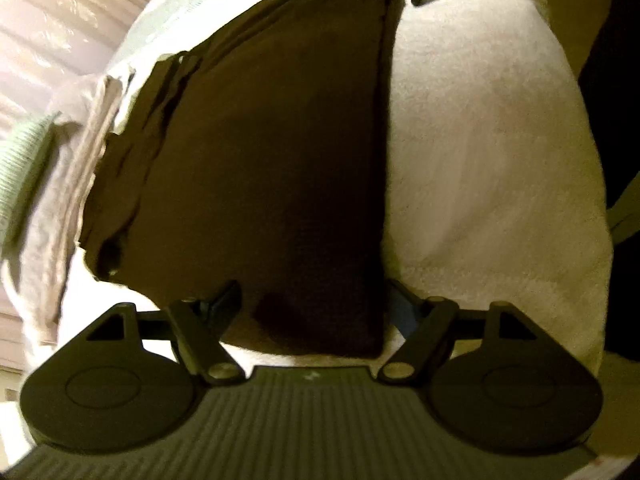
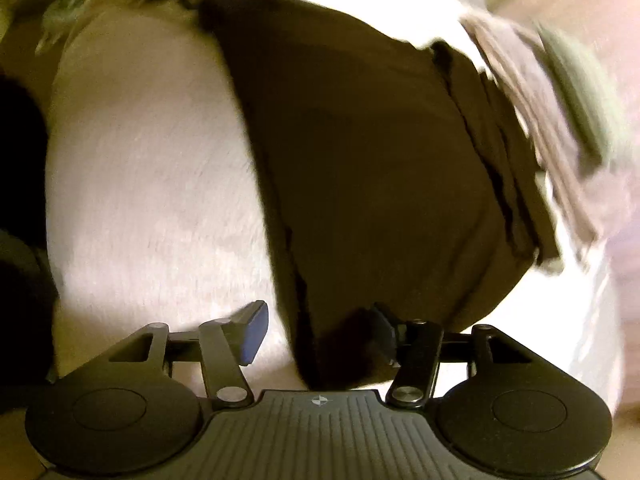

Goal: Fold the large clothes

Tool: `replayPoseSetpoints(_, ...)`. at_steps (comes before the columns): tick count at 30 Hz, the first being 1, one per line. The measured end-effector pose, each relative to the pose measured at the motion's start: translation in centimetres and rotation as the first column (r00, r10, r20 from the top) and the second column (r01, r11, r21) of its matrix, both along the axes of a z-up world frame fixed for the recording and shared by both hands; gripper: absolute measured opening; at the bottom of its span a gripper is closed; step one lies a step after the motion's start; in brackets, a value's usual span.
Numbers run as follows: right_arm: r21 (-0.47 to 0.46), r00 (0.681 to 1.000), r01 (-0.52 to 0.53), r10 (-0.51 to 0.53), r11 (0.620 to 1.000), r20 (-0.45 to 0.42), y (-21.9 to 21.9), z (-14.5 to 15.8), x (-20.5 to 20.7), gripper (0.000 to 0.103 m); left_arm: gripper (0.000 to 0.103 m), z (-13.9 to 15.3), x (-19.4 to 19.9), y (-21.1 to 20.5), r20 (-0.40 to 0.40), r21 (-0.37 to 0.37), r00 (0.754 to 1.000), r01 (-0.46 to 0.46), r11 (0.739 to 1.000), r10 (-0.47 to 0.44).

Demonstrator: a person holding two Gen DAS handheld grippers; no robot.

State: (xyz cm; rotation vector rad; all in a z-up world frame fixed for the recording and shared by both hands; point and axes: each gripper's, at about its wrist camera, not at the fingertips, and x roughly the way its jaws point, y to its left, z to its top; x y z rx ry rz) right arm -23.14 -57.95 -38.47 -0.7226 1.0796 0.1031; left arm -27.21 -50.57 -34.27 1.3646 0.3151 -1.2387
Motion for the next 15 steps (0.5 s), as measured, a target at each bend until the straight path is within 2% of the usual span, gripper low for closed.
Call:
replayPoseSetpoints(1, -0.026, 0.999, -0.031, 0.031, 0.999, 0.01, -0.1, -0.4, -0.7, 0.055, 0.072, -0.1, -0.2, 0.2, 0.027, 0.0, 1.0, 0.005, 1.0, -0.005)
replayPoseSetpoints(4, -0.115, 0.992, -0.119, 0.124, 0.986, 0.03, -0.5, -2.0, -2.5, 0.055, 0.06, -0.5, -0.6, 0.2, 0.056, -0.002, 0.998, -0.001, 1.0, 0.001)
replayPoseSetpoints(5, -0.137, 0.988, -0.139, 0.147, 0.981, 0.051, -0.7, -2.3, -3.1, 0.055, 0.052, -0.6, -0.7, 0.2, 0.064, -0.003, 0.998, -0.002, 1.0, 0.002)
replayPoseSetpoints(8, -0.173, 0.98, -0.159, 0.176, 0.972, 0.09, -1.8, -3.0, -3.2, 0.055, 0.036, -0.6, -0.5, -0.2, 0.102, -0.007, 0.995, -0.022, 1.0, 0.023)
replayPoseSetpoints(10, -0.177, 0.979, -0.159, 0.178, 0.971, 0.101, -2.5, -3.2, -2.6, 0.055, 0.03, -0.4, -0.3, -0.3, 0.106, -0.005, 0.993, -0.045, 0.999, 0.045)
replayPoseSetpoints(12, -0.161, 0.98, -0.149, 0.168, 0.976, 0.11, -3.2, -3.1, -1.8, 0.054, 0.016, -0.2, 0.0, -0.5, 0.101, -0.001, 0.993, -0.059, 0.998, 0.059)
replayPoseSetpoints(14, -0.157, 0.979, -0.148, 0.167, 0.976, 0.115, -3.4, -2.7, -1.4, 0.023, 0.009, 0.3, 0.0, -0.7, 0.084, -0.001, 0.995, -0.062, 0.998, 0.062)
replayPoseSetpoints(15, -0.153, 0.98, -0.147, 0.166, 0.977, 0.114, -3.4, -2.4, -1.3, 0.015, 0.005, 0.7, 0.0, -0.7, 0.072, 0.001, 0.995, -0.064, 0.998, 0.064)
